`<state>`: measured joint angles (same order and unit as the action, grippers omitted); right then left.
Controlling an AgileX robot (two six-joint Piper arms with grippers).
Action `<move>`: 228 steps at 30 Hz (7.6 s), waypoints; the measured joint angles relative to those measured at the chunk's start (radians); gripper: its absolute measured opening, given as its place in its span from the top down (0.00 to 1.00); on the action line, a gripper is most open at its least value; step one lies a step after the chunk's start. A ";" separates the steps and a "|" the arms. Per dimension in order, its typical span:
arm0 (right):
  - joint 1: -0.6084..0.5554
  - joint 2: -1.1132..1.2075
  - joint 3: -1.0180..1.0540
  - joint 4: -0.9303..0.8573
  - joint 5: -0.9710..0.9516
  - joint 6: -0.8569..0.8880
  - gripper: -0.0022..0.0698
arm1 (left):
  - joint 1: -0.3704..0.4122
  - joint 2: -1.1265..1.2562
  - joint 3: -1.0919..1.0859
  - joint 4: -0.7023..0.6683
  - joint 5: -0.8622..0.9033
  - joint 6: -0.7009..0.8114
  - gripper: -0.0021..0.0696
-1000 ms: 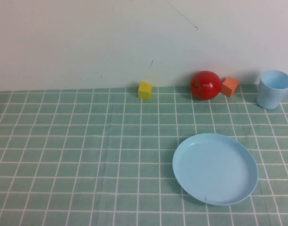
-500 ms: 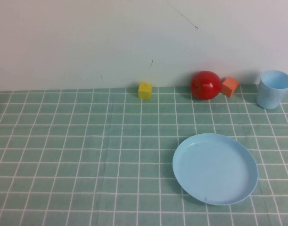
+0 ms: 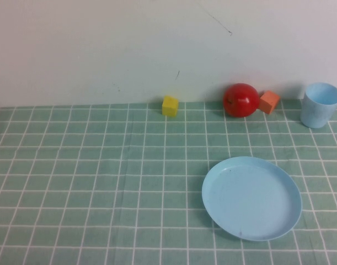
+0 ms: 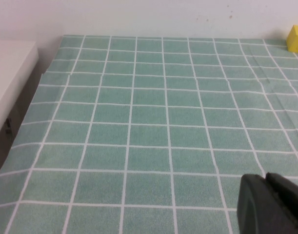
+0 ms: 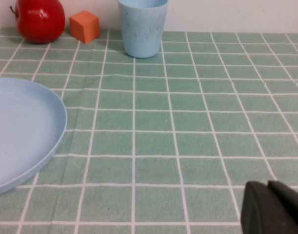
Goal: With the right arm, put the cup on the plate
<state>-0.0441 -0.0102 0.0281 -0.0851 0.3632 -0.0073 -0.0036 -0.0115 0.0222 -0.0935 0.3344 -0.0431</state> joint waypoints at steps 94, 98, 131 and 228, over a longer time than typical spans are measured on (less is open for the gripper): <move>-0.004 2.015 -1.729 0.324 0.312 -0.464 0.30 | 0.000 -0.002 0.000 0.002 0.000 0.000 0.97; -0.004 2.096 -1.822 0.272 0.310 -0.434 0.30 | 0.000 -0.002 0.000 0.002 0.000 0.000 0.98; -0.006 2.188 -1.925 0.279 0.450 -0.520 0.90 | 0.000 -0.002 0.000 0.002 0.000 0.000 0.98; 0.363 0.526 -0.495 0.337 0.255 -0.377 0.97 | 0.000 -0.002 0.000 0.002 0.000 0.000 0.97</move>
<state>0.3185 0.5153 -0.4671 0.2514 0.6185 -0.3846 -0.0036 -0.0133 0.0222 -0.0916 0.3344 -0.0431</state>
